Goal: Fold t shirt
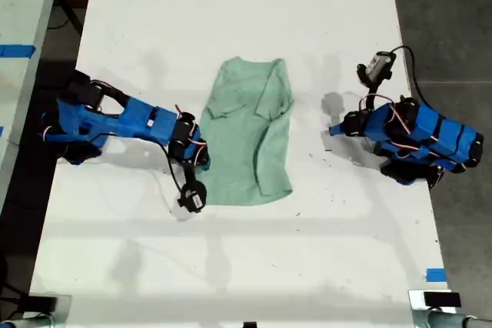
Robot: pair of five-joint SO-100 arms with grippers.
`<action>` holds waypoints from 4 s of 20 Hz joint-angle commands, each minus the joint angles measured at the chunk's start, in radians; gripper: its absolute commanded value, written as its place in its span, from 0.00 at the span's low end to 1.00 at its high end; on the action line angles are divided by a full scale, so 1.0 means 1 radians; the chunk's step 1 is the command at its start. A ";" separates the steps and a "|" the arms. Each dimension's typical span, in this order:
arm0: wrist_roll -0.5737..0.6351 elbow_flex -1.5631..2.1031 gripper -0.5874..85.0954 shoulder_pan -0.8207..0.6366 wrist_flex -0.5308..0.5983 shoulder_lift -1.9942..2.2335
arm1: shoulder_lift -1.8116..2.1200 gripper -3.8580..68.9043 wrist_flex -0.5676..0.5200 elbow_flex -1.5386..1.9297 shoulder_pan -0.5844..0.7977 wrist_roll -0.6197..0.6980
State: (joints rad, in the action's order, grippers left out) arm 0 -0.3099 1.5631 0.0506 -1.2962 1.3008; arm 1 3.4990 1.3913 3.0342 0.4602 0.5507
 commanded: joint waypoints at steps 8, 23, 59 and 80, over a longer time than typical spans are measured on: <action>0.144 -0.152 0.00 -0.029 -0.084 0.156 | 0.009 0.07 0.002 0.035 -0.009 -0.006; 0.600 -0.621 0.23 -0.120 0.302 -0.238 | 0.009 0.07 0.000 0.035 -0.011 -0.002; 0.881 1.738 0.00 -0.951 0.652 2.298 | 0.011 0.07 0.002 0.035 -0.011 -0.012; 0.861 1.738 0.00 -0.965 0.638 2.298 | 0.011 0.07 0.002 0.035 -0.012 -0.014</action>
State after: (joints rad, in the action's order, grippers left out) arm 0 0.5814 3.2582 -0.9035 -0.6581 3.5849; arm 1 3.4990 1.3929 3.0342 0.4571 0.5461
